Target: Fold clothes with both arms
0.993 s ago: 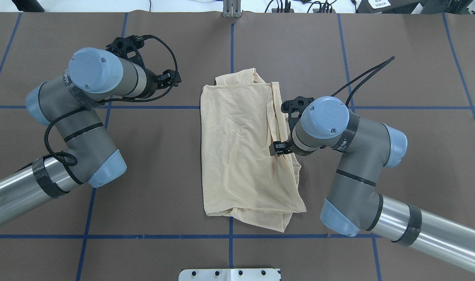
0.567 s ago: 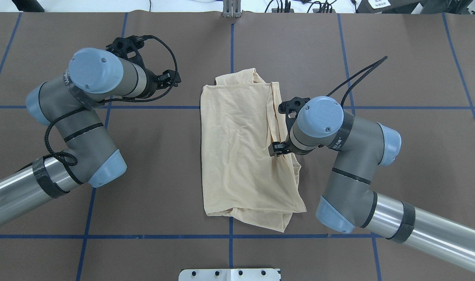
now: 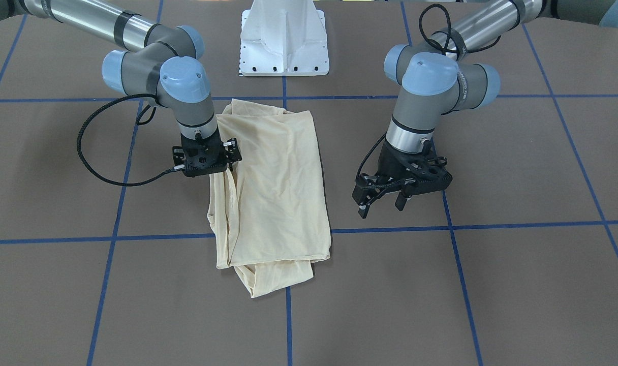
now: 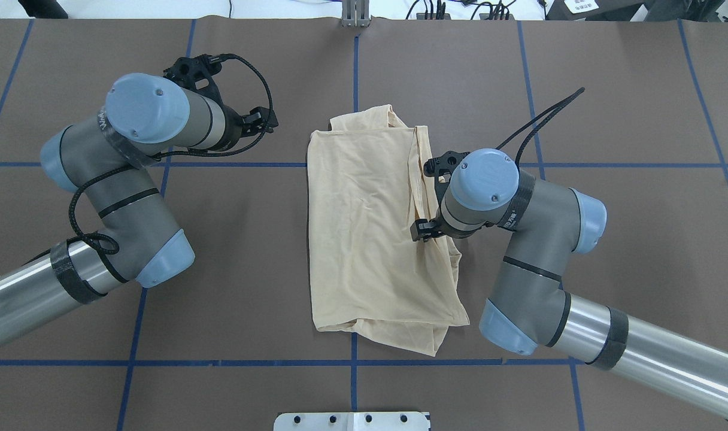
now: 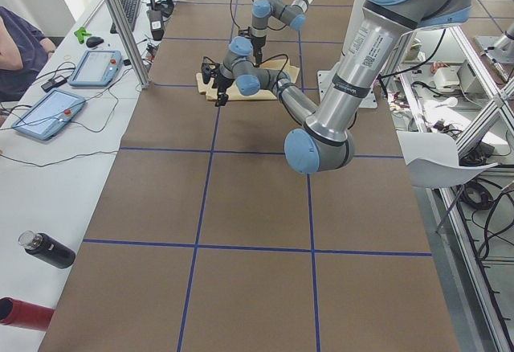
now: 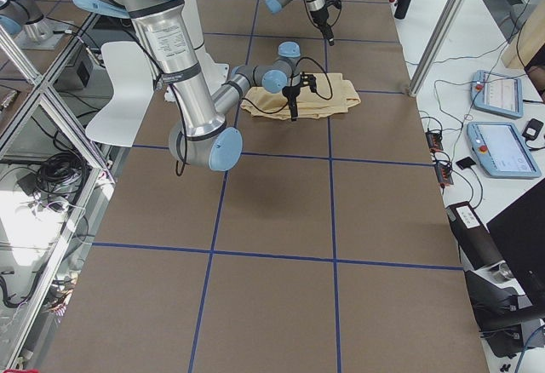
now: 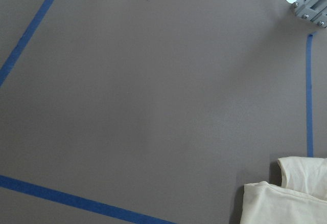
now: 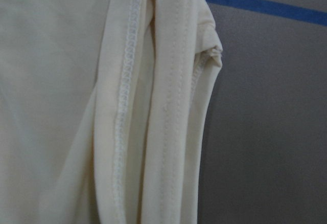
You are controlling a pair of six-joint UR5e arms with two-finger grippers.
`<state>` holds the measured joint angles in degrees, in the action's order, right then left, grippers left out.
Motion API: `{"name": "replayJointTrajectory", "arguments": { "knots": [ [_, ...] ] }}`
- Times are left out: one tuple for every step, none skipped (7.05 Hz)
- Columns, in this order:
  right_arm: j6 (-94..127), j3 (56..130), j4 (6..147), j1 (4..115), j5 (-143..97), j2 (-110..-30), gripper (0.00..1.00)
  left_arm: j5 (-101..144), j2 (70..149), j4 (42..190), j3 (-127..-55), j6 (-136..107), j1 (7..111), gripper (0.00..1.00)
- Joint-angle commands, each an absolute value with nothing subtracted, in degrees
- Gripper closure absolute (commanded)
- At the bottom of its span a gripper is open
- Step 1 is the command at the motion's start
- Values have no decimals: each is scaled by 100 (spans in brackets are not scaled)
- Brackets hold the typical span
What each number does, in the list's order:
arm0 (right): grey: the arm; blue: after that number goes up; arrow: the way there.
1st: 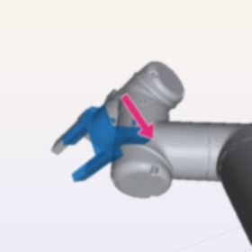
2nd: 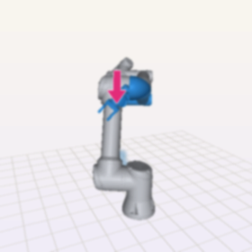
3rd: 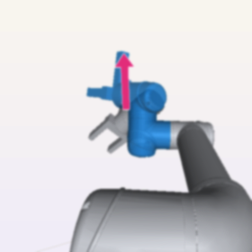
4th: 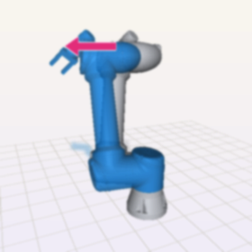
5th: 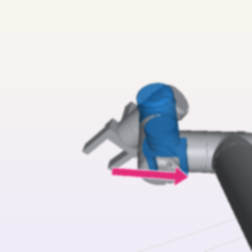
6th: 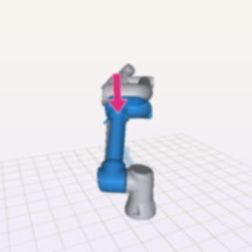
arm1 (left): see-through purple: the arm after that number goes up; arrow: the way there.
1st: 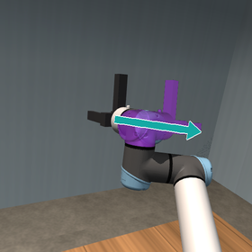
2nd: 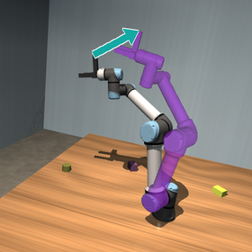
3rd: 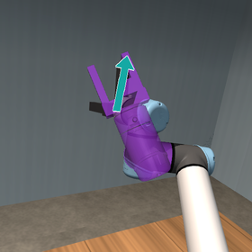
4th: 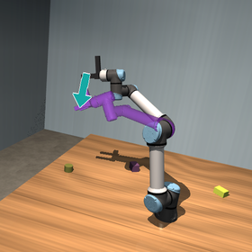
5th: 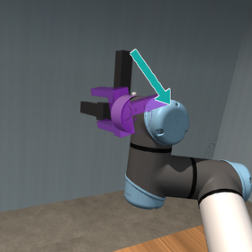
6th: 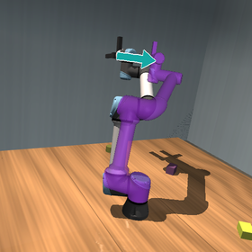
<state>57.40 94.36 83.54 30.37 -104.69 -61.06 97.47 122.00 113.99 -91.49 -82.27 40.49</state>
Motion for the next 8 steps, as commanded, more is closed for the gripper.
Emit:
{"name": "replayJointTrajectory", "arguments": {
  "knots": [
    [5739,9422,8393,3093,-10503,-6161,0,9747,12208,11399,-9149,-8227,4043,0],
    [5731,9422,8394,3198,-10633,-6231,0,9747,12208,11399,-9149,-8235,4043,0],
    [5696,9431,8394,3373,-10765,-6310,0,9747,12208,11399,-9149,-8235,4043,0],
    [5426,9474,8446,3523,-10941,-6406,0,9747,12208,11399,-9149,-8235,4043,0],
    [5388,9527,8446,3577,-10951,-6477,0,9747,12208,11399,-9149,-8235,4043,0],
    [5388,9623,8446,3664,-11012,-6434,0,9747,12208,11408,-9149,-8227,4043,0],
    [5379,9694,8403,3830,-11213,-6294,0,9747,12217,11408,-9158,-8227,4052,0],
    [5362,9607,8350,3841,-11119,-5954,0,9747,12225,11408,-9167,-8227,4052,0]
  ]
}}
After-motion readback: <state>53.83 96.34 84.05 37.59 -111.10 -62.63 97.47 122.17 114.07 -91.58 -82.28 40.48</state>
